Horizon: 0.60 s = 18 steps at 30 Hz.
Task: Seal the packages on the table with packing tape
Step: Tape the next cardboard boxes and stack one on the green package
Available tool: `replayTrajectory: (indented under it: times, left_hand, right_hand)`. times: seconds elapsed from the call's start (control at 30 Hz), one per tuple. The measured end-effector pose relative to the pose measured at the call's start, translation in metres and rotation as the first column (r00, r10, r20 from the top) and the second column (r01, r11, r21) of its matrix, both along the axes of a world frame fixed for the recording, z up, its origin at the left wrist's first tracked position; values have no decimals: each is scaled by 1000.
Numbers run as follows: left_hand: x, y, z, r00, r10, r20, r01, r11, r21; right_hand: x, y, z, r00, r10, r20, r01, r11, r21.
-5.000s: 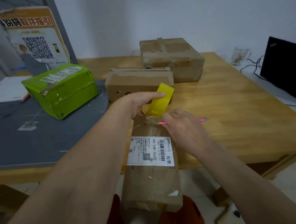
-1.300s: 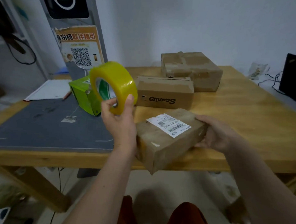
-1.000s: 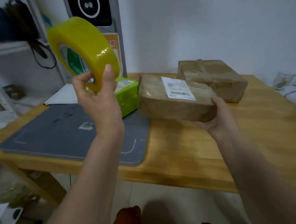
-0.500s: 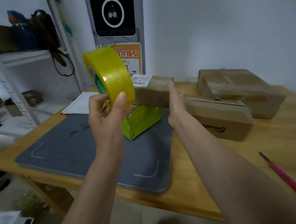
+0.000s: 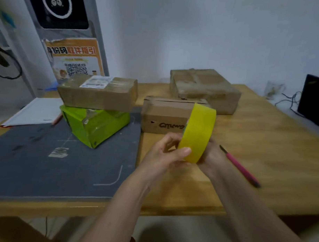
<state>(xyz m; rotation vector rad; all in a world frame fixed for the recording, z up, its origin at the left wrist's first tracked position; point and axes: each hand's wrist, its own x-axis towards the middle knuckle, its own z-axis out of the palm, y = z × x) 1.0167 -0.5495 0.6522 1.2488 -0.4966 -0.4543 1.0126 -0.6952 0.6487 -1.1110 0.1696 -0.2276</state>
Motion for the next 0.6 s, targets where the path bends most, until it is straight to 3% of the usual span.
replayTrajectory:
  times: [0.1,0.23,0.37,0.43,0.5,0.6]
  left_hand:
    - [-9,-24,-10,997,-59,-41,62,995,72]
    - [-10,-27,-22,993,41,-110,-41,999,2]
    - [6,1,-24,968,244,-60,-244,970,3]
    - [17,22,-23,949,312,-41,-313,949,-21]
    - [28,40,-23,920,391,-1,-391,920,-13]
    - [37,65,-30,887,461,34,-462,886,26]
  right_hand:
    - [-8,-31,-13,997,-22,-72,7,981,-193]
    - [-1,-58,-16,980,54,-190,-111,946,-306]
    - [10,-69,-6,971,-188,-151,92,867,-491]
    - [13,-49,-3,987,-93,-132,9,845,-535]
    - [17,-12,-3,990,103,-99,-139,844,-518]
    - [24,51,-12,947,321,0,-262,775,-575]
